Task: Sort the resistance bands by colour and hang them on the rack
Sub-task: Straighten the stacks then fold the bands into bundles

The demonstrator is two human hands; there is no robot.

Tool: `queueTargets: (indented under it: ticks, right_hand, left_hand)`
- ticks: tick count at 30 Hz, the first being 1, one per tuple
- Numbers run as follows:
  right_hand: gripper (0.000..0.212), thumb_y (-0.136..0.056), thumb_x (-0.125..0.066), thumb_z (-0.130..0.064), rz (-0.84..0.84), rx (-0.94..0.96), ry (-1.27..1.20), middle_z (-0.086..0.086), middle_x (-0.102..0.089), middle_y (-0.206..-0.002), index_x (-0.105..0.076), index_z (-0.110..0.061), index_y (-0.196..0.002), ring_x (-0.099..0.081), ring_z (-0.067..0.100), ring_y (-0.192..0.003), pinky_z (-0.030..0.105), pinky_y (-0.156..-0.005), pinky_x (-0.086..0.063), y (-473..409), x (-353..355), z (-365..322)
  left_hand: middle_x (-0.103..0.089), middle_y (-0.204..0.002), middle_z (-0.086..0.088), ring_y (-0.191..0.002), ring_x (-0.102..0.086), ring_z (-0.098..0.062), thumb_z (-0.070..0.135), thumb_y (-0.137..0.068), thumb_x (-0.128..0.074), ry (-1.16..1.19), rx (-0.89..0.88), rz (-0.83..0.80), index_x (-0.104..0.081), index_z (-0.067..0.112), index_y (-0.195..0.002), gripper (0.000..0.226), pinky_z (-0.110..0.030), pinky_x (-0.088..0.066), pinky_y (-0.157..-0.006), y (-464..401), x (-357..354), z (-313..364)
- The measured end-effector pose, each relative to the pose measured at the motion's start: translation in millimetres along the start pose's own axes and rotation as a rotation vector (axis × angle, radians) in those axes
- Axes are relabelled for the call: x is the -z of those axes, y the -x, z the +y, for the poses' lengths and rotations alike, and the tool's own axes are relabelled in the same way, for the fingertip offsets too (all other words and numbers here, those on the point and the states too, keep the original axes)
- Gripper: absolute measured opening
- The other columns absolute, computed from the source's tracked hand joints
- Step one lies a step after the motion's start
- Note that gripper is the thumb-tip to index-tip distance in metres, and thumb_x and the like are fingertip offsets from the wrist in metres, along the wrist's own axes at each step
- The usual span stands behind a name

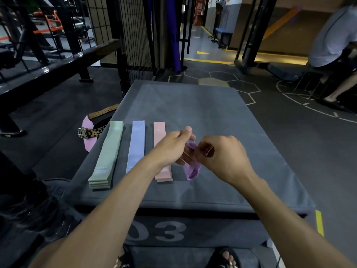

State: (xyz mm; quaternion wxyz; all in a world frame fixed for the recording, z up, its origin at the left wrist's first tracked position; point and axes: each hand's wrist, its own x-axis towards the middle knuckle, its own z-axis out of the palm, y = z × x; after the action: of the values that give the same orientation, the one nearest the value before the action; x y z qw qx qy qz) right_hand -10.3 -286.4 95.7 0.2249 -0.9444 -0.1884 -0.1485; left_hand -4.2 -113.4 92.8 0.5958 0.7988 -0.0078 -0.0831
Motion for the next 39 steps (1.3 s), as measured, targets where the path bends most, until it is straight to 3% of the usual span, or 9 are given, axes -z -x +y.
queueTargets:
  ticks: [4,6,9,13,18,23,29,34,39]
  right_hand:
    - [0.017,-0.082,-0.074,-0.037,0.029,-0.061,-0.203,-0.010,-0.072,-0.070,-0.073,-0.021,-0.077,-0.068,0.008,-0.068,0.037,-0.067,-0.056,-7.9,8.4,11.3]
    - [0.012,-0.083,-0.075,-0.027,-0.012,-0.073,-0.348,-0.004,-0.072,-0.069,-0.072,-0.018,-0.077,-0.068,0.015,-0.066,0.043,-0.068,-0.058,-9.8,15.3,16.5]
    - [0.010,-0.088,-0.073,-0.016,-0.047,-0.100,-0.599,0.014,-0.070,-0.073,-0.069,-0.008,-0.082,-0.064,0.033,-0.066,0.048,-0.070,-0.058,-12.3,23.1,21.1]
    - [0.008,-0.094,-0.063,0.000,-0.084,-0.143,-0.802,0.011,-0.065,-0.077,-0.062,0.000,-0.085,-0.061,0.015,-0.072,0.029,-0.069,-0.057,-14.1,29.4,21.6]
    - [0.008,-0.096,-0.061,0.000,-0.120,-0.119,-0.832,0.011,-0.067,-0.079,-0.060,0.006,-0.092,-0.063,0.016,-0.073,0.028,-0.067,-0.058,-15.3,32.4,27.0]
    - [0.016,-0.097,-0.062,-0.005,-0.105,-0.096,-0.840,0.023,-0.070,-0.087,-0.061,0.010,-0.101,-0.068,0.020,-0.076,0.031,-0.070,-0.062,-18.4,35.6,28.9]
    - [0.014,-0.098,-0.063,-0.009,-0.063,-0.272,-0.790,0.017,-0.072,-0.084,-0.064,0.004,-0.096,-0.070,0.021,-0.071,0.039,-0.070,-0.063,-35.6,22.9,42.2]
    - [0.011,-0.091,-0.066,-0.011,-0.060,-0.519,-0.840,0.016,-0.068,-0.075,-0.068,-0.003,-0.083,-0.068,0.027,-0.068,0.041,-0.066,-0.063,-53.7,0.7,50.1]
    - [0.012,-0.089,-0.060,-0.010,-0.045,-0.703,-0.931,0.014,-0.065,-0.068,-0.067,-0.002,-0.086,-0.065,0.026,-0.057,0.031,-0.052,-0.058,-70.6,-20.0,45.8]
  left_hand:
    - [-0.064,-0.062,0.004,-0.056,-0.060,-0.015,0.049,-0.107,-0.033,-0.066,-0.075,0.091,-0.067,0.022,-0.106,0.044,-0.027,-0.047,-0.058,-3.4,7.3,-4.1]
    - [-0.061,-0.070,0.015,-0.068,-0.057,-0.008,0.048,-0.106,-0.037,-0.064,-0.129,0.149,-0.069,0.023,-0.108,0.040,-0.025,-0.046,-0.066,-6.6,11.6,-8.4]
    - [-0.068,-0.117,0.014,-0.111,-0.062,-0.004,0.065,-0.098,-0.036,0.060,-0.178,-0.034,-0.065,0.028,-0.127,0.055,-0.029,-0.047,-0.098,-6.2,13.2,-12.9]
    - [-0.064,-0.135,0.009,-0.129,-0.056,-0.007,0.047,-0.098,-0.056,0.133,-0.196,-0.341,-0.054,0.023,-0.139,0.047,-0.034,-0.039,-0.114,-1.5,3.2,-19.9]
    - [-0.067,-0.128,0.004,-0.119,-0.061,-0.013,0.032,-0.084,-0.079,-0.115,-0.226,-0.306,-0.054,0.019,-0.134,0.057,-0.039,-0.046,-0.108,-8.1,-3.3,-33.5]
    - [-0.073,-0.104,0.008,-0.100,-0.068,-0.007,0.017,-0.095,-0.068,0.067,-0.146,-0.338,-0.064,0.022,-0.113,0.019,-0.025,-0.055,-0.092,-4.9,-11.4,-31.6]
    - [-0.072,-0.112,-0.006,-0.096,-0.069,-0.019,0.029,-0.104,-0.055,0.238,-0.032,-0.105,-0.062,0.013,-0.117,0.022,-0.043,-0.060,-0.082,-4.0,-34.5,-41.4]
    - [-0.069,-0.095,-0.014,-0.074,-0.065,-0.025,0.026,-0.109,-0.043,0.150,0.057,0.000,-0.061,0.004,-0.104,0.029,-0.047,-0.061,-0.072,-10.8,-41.3,-44.6]
    - [-0.075,-0.082,0.000,-0.067,-0.067,-0.019,0.051,-0.085,-0.068,-0.060,0.096,0.008,-0.065,0.021,-0.099,0.033,-0.042,-0.060,-0.071,-22.6,-41.6,-42.5]
